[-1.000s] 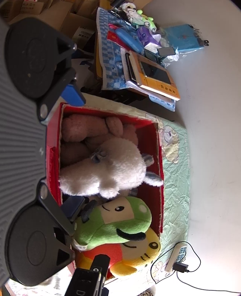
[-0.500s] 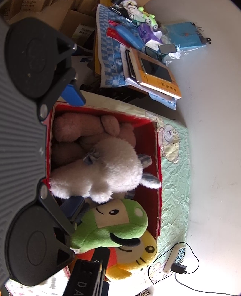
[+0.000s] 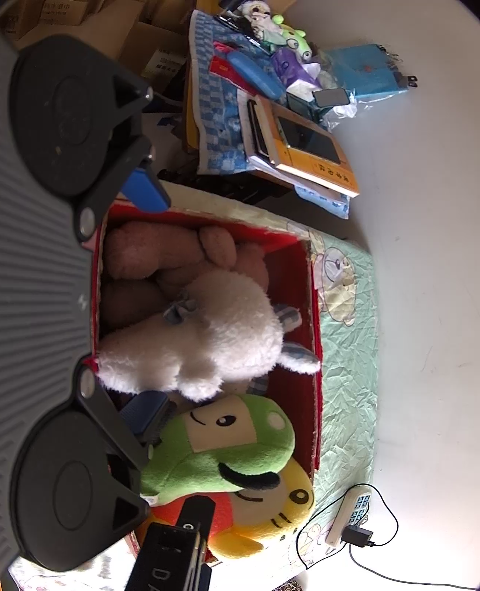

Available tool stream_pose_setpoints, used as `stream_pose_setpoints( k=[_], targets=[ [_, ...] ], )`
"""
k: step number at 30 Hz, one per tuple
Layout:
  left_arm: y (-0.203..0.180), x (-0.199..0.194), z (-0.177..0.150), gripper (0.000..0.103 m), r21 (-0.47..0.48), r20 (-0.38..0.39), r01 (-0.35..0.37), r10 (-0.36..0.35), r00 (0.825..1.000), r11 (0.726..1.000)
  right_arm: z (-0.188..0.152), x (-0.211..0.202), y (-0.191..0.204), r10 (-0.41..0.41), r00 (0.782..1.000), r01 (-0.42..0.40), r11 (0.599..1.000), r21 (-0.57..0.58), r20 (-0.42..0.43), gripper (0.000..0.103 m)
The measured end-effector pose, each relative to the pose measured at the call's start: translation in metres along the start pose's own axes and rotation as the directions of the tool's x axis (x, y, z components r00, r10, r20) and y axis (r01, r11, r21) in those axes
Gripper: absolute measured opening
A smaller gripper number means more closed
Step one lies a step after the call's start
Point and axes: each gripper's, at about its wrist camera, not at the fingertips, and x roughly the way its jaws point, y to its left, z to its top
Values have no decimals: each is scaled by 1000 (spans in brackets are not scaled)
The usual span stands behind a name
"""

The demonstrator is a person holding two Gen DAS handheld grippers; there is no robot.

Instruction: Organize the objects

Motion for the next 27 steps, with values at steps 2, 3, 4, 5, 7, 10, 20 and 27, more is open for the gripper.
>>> stream_pose_setpoints(
  k=[2, 3, 4, 5, 7, 10, 20, 27],
  targets=[
    [0, -1, -1, 103, 2, 1, 0, 0, 1000, 1000, -1, -1, 0, -1, 1000, 1, 1000, 0, 0, 74],
    [-1, -1, -2, 103, 3, 2, -1, 1, 1000, 1000, -1, -1, 0, 0, 1000, 0, 1000, 1, 0, 74],
    [-2, -2, -3, 103, 5, 4, -2, 2, 1000, 1000, -2, -1, 0, 0, 1000, 0, 1000, 2, 0, 74],
    [-3, -2, -5, 103, 6, 5, -3, 3, 1000, 1000, -3, -2, -1, 0, 1000, 0, 1000, 3, -1, 74],
    [-3, -2, -7, 103, 5, 4, -3, 3, 1000, 1000, -6, -4, -2, -2, 1000, 2, 1000, 5, -2, 74],
    [-4, -3, -9, 103, 1, 3, 0, 0, 1000, 1000, -9, -6, -5, -8, 1000, 8, 1000, 9, 1, 74],
    [-7, -5, -18, 103, 4, -3, -6, 6, 1000, 1000, -19, -8, -8, -4, 1000, 4, 1000, 20, -11, 74],
    [-6, -9, -22, 103, 3, 3, -8, 8, 1000, 1000, -23, -11, -7, -3, 1000, 3, 1000, 23, -7, 74]
  ],
)
